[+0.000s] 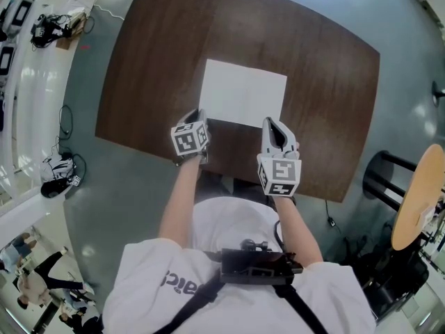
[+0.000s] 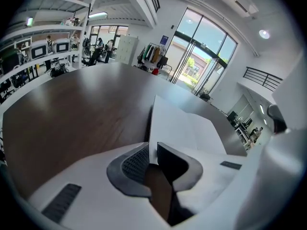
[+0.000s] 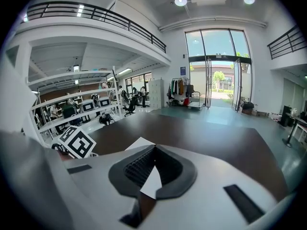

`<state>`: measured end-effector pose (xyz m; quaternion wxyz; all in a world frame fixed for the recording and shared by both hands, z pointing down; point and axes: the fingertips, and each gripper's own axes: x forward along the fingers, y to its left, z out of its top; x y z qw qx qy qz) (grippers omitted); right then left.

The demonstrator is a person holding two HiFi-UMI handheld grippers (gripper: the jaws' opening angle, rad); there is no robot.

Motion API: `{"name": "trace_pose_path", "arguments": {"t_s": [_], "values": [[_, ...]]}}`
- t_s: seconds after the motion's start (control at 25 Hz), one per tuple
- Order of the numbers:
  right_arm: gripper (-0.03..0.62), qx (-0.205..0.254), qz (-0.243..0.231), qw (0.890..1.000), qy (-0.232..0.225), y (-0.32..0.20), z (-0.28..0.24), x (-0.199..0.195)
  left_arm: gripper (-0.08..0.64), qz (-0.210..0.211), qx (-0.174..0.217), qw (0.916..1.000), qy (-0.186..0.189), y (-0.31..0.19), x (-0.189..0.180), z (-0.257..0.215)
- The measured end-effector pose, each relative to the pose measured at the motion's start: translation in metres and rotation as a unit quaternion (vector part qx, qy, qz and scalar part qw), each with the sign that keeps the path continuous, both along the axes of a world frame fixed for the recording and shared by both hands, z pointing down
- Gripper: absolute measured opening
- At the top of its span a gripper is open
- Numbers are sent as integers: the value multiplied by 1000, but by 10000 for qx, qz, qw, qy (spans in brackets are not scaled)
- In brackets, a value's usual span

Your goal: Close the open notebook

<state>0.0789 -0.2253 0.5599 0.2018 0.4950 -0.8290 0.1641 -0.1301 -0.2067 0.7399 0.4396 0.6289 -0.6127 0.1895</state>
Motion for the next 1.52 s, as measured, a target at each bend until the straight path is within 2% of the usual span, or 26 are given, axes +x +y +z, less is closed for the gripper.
{"name": "trace_pose_path", "arguments": {"t_s": [0.4, 0.8, 0.96, 1.16, 1.52], "values": [[3, 10, 78, 9996, -253, 10, -4, -2, 36, 244, 355, 9987, 273, 1, 16, -41], [3, 104, 338, 9980, -525, 13, -12, 14, 25, 827, 682, 9937, 331, -2, 46, -79], [3, 160, 523, 9968, -582, 12, -16, 26, 25, 1230, 844, 9884, 300, -5, 72, -94], [3, 198, 758, 9948, -649, 13, -17, 43, 25, 1727, 919, 9797, 437, -8, 113, -105], [3, 199, 1254, 9895, -692, 19, -13, 79, 25, 2448, 779, 9641, 676, -6, 182, -94]]}}
